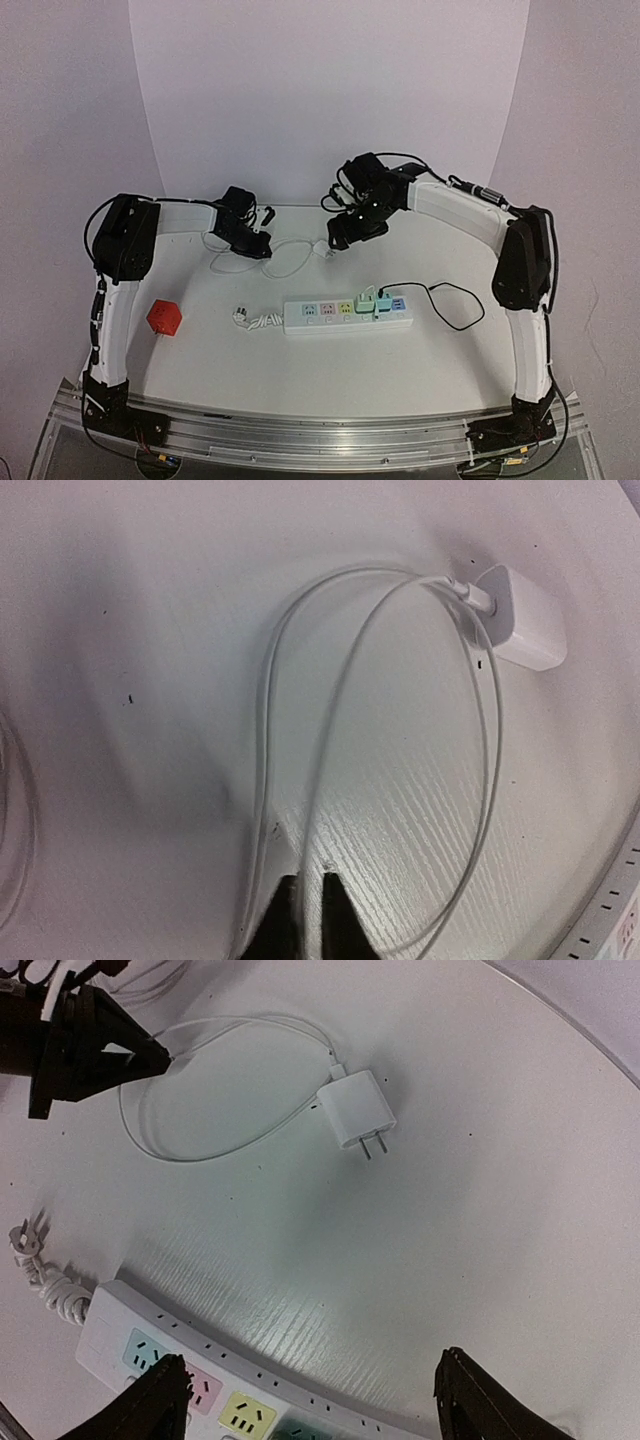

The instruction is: Insert the plug

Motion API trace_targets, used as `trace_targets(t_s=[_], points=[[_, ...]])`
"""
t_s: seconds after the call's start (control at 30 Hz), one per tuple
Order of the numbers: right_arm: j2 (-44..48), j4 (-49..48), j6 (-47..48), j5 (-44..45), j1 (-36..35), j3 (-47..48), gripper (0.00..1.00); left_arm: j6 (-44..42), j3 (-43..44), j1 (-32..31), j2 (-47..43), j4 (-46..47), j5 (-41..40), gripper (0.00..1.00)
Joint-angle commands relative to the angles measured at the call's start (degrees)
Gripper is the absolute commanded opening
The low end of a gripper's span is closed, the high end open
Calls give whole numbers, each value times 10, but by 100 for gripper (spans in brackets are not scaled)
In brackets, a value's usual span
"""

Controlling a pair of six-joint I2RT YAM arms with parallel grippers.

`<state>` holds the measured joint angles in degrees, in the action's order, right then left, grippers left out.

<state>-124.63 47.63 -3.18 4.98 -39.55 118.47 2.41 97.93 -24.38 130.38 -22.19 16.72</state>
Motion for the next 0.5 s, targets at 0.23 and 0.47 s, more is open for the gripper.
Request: trace_targets(t_s=[0.23,0.47], points=[[100,0,90,-64,-2,-65,82,-321,-49,-20,-174,57,109,0],[156,0,181,-139,-2,-104,84,-611,-34,-20,-240,-49,233,0]])
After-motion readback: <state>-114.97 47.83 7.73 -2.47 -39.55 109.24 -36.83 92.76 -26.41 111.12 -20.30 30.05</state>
